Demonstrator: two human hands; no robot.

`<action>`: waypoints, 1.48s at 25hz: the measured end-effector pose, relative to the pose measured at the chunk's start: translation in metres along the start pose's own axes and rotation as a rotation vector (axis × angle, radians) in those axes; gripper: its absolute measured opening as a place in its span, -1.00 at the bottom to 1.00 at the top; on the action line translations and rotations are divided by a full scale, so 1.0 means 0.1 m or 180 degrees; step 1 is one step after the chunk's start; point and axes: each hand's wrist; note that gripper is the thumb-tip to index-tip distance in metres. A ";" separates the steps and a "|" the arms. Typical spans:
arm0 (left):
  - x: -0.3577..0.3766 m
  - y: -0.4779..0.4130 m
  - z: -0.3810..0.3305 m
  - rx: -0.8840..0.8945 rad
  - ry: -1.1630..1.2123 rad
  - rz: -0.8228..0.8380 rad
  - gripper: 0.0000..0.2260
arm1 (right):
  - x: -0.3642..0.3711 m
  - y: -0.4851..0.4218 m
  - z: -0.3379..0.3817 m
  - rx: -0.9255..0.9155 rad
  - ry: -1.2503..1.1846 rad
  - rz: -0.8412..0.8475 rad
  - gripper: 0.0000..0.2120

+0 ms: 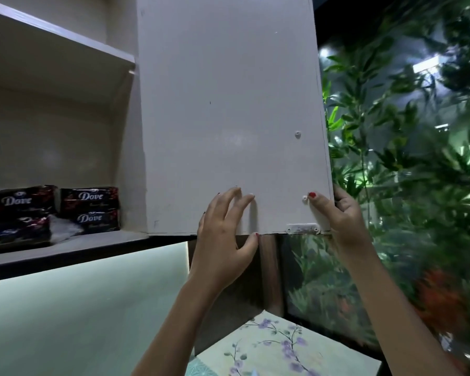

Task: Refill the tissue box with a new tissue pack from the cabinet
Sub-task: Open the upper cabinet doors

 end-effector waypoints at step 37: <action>-4.47 1.11 0.41 -0.0339 -0.1262 -0.1135 -0.47 | 4.10 2.81 1.03 0.0462 -0.0995 0.1349 -0.83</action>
Point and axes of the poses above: each hand's wrist, its own y-axis away from the middle knuckle, its own x-axis out of the palm, z = x × y, and after that the axes turned 9 degrees about -z, right-handed
